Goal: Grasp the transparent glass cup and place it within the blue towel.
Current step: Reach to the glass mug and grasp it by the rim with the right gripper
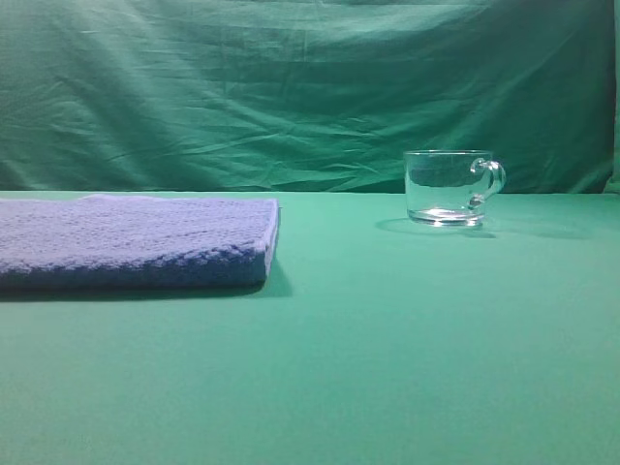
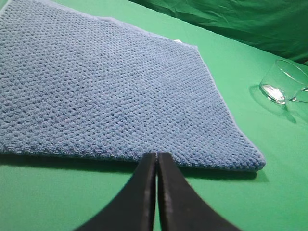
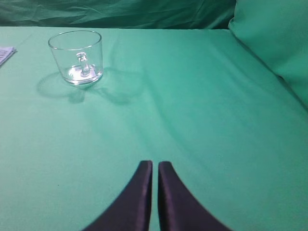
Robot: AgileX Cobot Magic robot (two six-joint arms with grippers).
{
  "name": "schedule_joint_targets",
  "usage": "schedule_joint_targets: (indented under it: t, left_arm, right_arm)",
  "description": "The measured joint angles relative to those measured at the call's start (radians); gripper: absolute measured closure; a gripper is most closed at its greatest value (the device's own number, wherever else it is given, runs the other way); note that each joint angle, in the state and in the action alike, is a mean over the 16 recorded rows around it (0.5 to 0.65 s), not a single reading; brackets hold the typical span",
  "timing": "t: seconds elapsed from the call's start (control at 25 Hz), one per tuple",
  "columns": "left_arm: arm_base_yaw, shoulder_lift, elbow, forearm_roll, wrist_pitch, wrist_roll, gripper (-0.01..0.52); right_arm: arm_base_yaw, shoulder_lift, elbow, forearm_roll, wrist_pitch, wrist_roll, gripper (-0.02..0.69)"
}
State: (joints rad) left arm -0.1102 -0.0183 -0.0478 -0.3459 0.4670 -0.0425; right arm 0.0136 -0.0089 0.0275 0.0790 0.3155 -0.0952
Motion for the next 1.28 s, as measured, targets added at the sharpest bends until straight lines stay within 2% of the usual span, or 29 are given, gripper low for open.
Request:
schedule_joint_targets:
  t: [0.36,0.6,0.88,1.28]
  left_arm:
    - [0.000,0.000,0.000,0.000,0.000,0.000,0.514]
    - [0.000,0.000,0.000,0.000,0.000,0.000,0.514]
    - [0.000,0.000,0.000,0.000,0.000,0.000,0.514]
    - [0.000,0.000,0.000,0.000,0.000,0.000,0.514]
  right_arm:
    - [0.001,0.019,-0.007,0.013,-0.209,0.012,0.616]
    - [0.022,0.135,-0.070,0.014,-0.294,0.043,0.616]
    - [0.081,0.433,-0.236,0.014,-0.265,0.055,0.616]
    - [0.142,0.942,-0.517,0.014,-0.157,-0.013,0.616]
